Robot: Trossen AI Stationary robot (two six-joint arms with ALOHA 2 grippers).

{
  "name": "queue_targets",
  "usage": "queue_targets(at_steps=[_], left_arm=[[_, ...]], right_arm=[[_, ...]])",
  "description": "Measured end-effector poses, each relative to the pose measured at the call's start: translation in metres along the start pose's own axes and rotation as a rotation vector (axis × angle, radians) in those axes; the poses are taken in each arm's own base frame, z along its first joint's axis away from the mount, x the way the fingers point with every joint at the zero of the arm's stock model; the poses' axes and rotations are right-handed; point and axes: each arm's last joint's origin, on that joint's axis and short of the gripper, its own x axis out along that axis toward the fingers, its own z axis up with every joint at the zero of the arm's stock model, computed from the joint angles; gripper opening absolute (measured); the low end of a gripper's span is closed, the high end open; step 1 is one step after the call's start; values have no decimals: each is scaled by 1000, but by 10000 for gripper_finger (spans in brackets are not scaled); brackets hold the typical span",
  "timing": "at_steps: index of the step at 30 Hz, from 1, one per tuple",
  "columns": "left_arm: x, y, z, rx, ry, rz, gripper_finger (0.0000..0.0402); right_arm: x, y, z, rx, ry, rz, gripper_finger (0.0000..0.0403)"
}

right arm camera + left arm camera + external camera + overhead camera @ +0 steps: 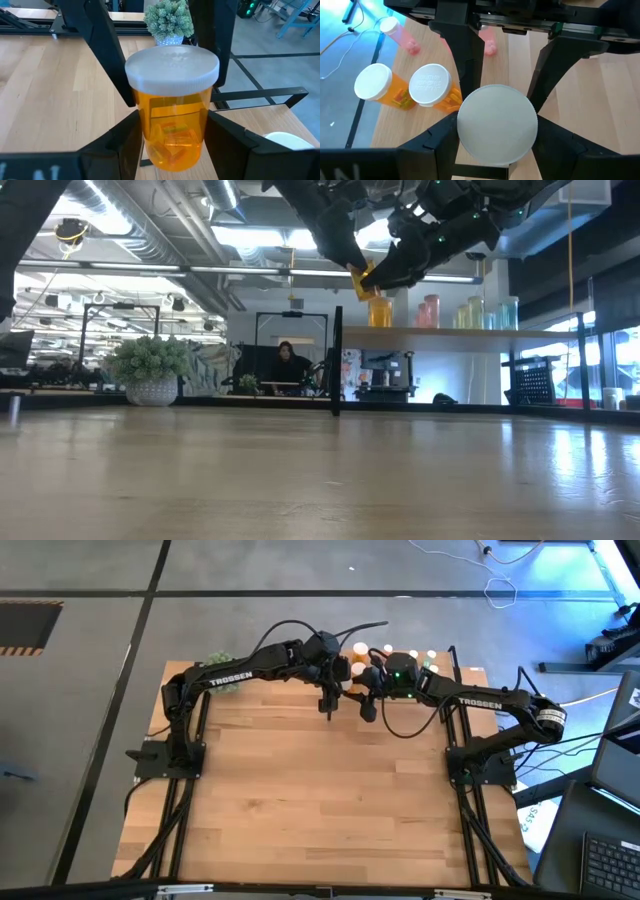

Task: Pick and place medicine bottles onto shelf by color
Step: Put the orange pill bottle on the shelf aligned with the other orange pill bottles

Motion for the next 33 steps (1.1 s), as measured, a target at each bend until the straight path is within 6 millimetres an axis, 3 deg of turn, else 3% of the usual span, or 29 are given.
queue_targets(at_steps=[33], left_arm=[[0,0,2,67,-7,33,207]], right_arm=[[0,-1,2,-4,-20,-11,194]])
